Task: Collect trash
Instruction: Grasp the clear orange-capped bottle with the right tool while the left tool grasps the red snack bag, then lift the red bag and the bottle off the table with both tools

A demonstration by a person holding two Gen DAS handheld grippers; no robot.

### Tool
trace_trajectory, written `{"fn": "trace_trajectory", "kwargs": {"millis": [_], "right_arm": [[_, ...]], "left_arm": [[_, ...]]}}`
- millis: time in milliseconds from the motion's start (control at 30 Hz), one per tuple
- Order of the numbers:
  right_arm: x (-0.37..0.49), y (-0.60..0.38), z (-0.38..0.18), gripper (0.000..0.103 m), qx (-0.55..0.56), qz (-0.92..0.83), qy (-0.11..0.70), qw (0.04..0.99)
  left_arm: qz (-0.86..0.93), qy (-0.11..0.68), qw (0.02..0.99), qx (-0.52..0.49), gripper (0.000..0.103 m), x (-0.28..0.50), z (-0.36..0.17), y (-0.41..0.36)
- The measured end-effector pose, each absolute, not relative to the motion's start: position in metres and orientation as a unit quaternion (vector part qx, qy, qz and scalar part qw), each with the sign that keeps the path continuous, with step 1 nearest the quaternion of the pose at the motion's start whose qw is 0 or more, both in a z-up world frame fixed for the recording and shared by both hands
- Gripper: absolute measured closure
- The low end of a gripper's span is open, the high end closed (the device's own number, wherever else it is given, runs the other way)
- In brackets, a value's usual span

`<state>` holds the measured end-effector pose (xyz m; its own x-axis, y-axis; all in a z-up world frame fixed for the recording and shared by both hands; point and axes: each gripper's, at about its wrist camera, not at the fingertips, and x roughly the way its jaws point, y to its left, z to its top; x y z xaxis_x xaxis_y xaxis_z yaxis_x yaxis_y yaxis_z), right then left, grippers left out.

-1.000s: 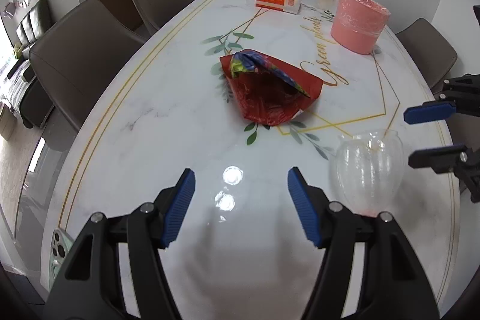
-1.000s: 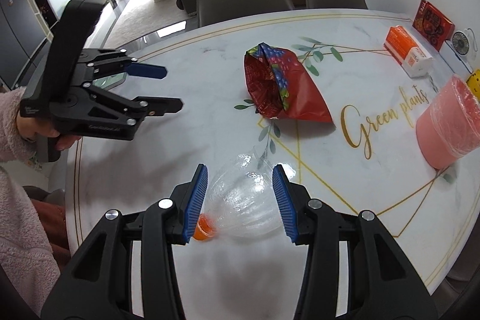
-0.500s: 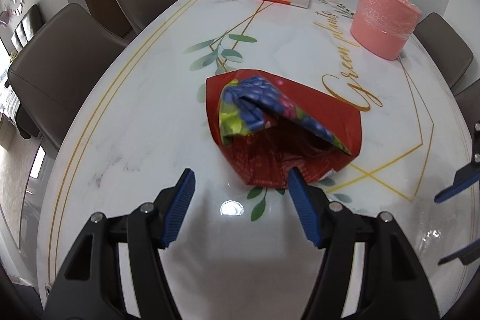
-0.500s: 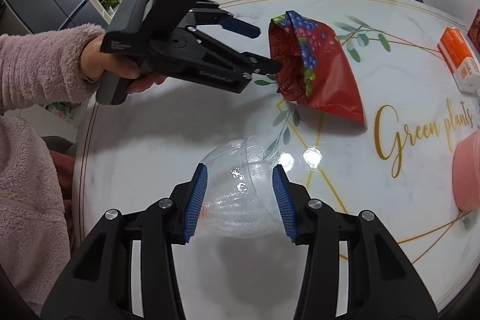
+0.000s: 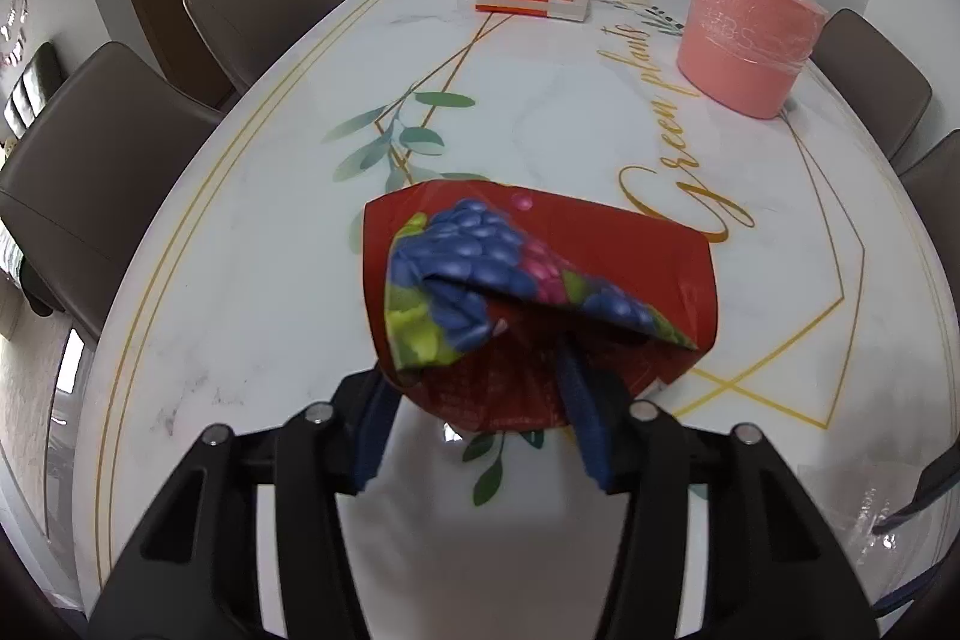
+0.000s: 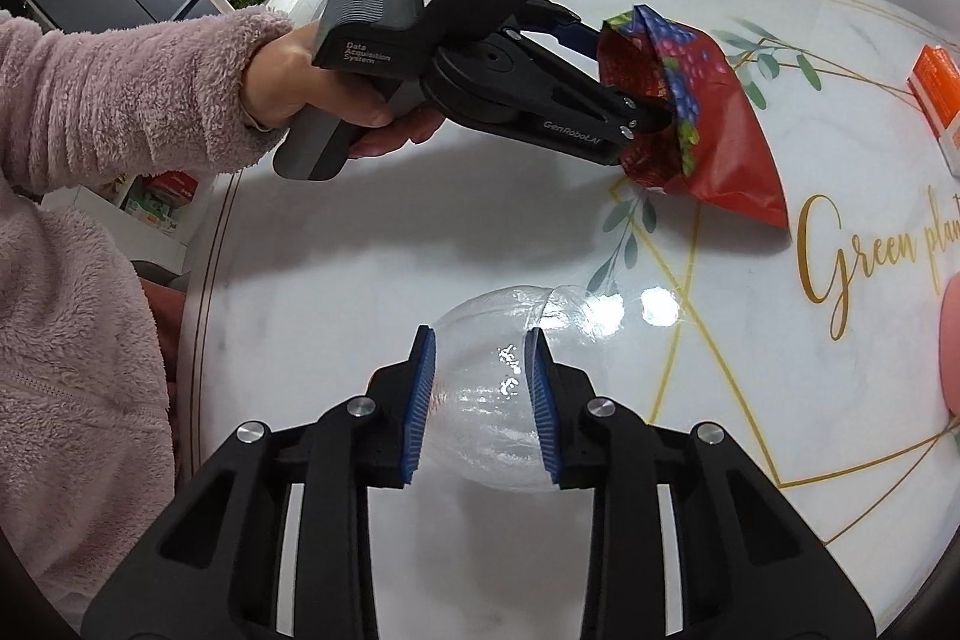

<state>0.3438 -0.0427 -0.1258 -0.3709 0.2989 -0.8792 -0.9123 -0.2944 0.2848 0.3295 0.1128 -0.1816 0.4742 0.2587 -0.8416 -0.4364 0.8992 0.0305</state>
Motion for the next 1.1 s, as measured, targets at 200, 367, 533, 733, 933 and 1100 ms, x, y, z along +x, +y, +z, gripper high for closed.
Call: {"fn": "trace_trajectory", "kwargs": {"millis": [200,367,533,733,933,1100], "right_arm": [[0.328,-0.052,-0.113,0.085,-0.354,0.720,0.424,0.422],[0.311,-0.061,-0.102,0.092,-0.344,0.718,0.421,0.434],[0.303,-0.066,-0.093,0.102,-0.353,0.693,0.396,0.488],[0.301,-0.067,-0.102,0.102,-0.352,0.648,0.392,0.550],[0.296,-0.065,-0.108,0.102,-0.339,0.609,0.377,0.609],[0.301,-0.063,-0.112,0.102,-0.316,0.585,0.377,0.645]], "left_arm": [[0.181,0.474,0.857,-0.092,0.078,0.329,-0.183,0.103],[0.172,0.469,0.861,-0.096,0.085,0.327,-0.181,0.098],[0.170,0.465,0.864,-0.095,0.085,0.327,-0.179,0.096],[0.171,0.461,0.865,-0.096,0.085,0.326,-0.178,0.095],[0.169,0.461,0.866,-0.099,0.085,0.321,-0.177,0.092],[0.171,0.461,0.865,-0.103,0.085,0.308,-0.174,0.088]]}}
